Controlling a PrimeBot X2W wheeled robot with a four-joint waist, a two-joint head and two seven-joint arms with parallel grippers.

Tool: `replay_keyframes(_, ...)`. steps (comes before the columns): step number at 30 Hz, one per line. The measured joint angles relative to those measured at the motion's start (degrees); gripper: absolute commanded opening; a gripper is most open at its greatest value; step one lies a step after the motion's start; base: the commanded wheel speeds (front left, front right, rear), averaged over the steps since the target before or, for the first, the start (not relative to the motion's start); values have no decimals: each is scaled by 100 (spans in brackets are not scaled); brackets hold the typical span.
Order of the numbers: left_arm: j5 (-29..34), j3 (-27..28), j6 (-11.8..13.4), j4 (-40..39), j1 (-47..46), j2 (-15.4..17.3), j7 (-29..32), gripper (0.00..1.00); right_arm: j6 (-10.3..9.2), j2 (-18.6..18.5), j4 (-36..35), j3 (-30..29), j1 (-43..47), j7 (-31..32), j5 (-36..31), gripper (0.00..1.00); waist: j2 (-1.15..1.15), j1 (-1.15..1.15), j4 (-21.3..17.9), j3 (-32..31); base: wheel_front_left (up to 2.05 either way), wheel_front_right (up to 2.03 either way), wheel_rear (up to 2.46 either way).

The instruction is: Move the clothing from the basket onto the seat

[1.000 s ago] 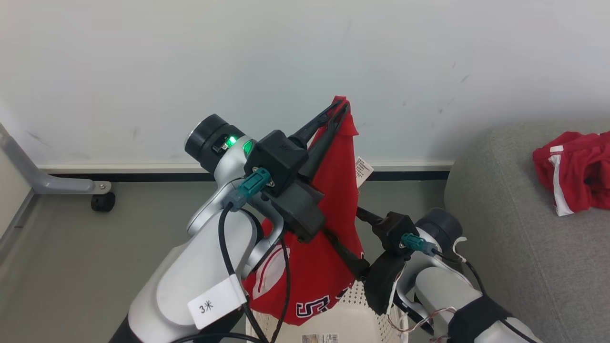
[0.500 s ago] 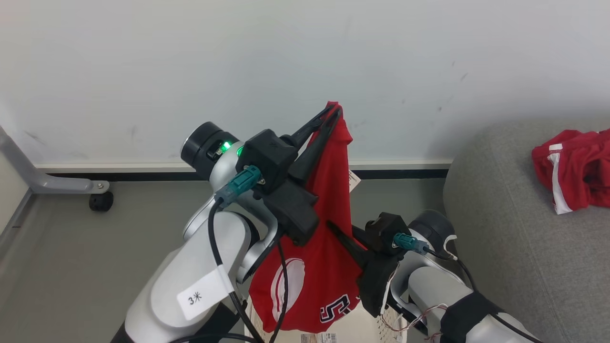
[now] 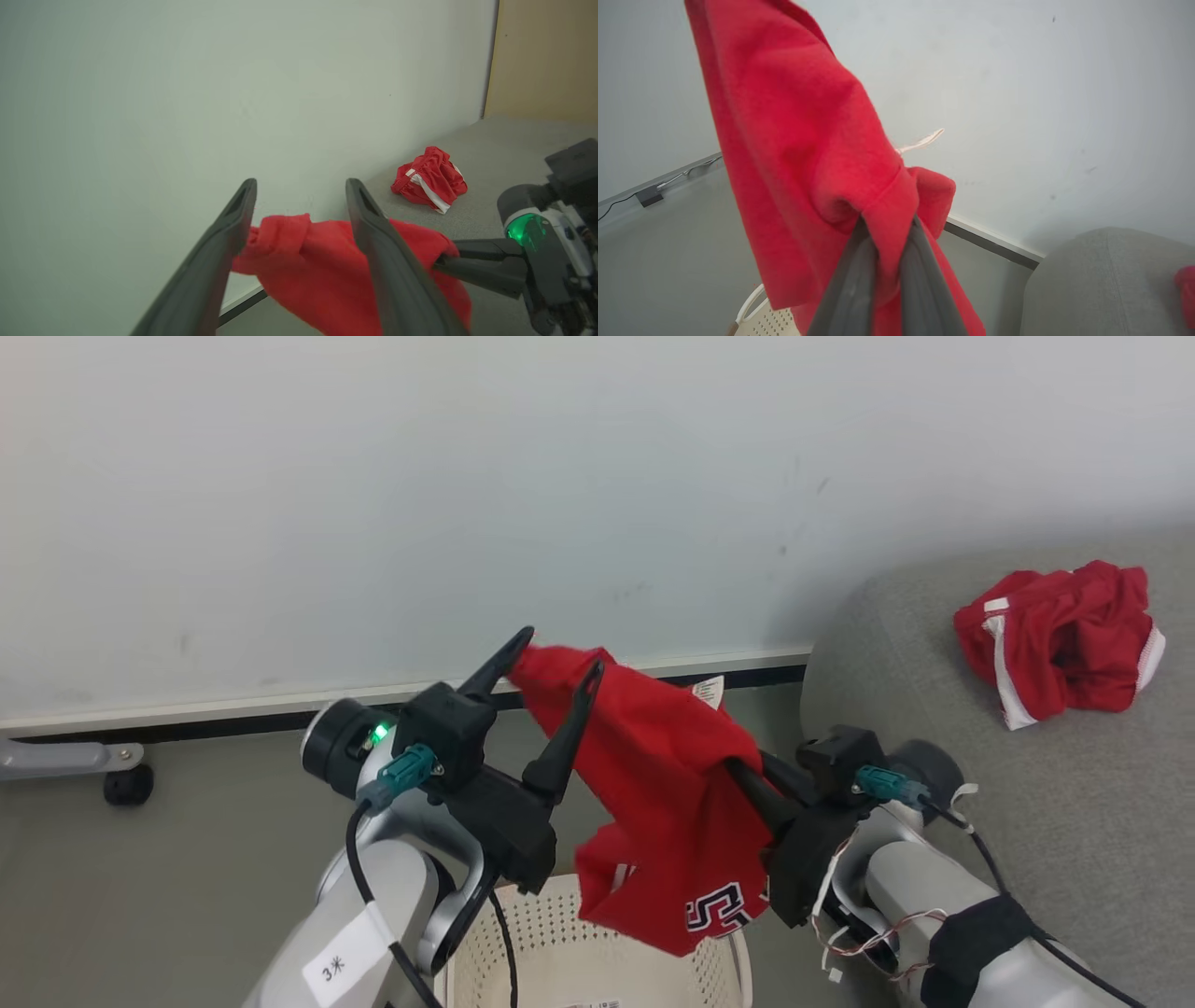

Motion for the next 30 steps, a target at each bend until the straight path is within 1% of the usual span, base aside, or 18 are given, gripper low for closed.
replay_keyframes(7,-96,-80,43,69,572,23,-130,100,0,-389,-213,-319,184,-2,118,0,0,-1,-379,-87,0,0,0)
replay_keyframes(13,-145,-216,37,68,955,23,-234,100,-16,-737,-566,-557,319,-4,166,0,-1,-1,-745,-147,0,0,0)
replay_keyframes(22,-197,-360,37,58,1389,-36,-405,100,-201,-1192,-1150,-766,515,-4,166,0,0,-1,-1369,-170,0,0,0)
replay_keyframes(30,-197,-523,42,8,1532,-115,-532,100,-370,-1544,-1713,-901,617,-5,163,0,-1,-1,-1959,-128,0,0,0)
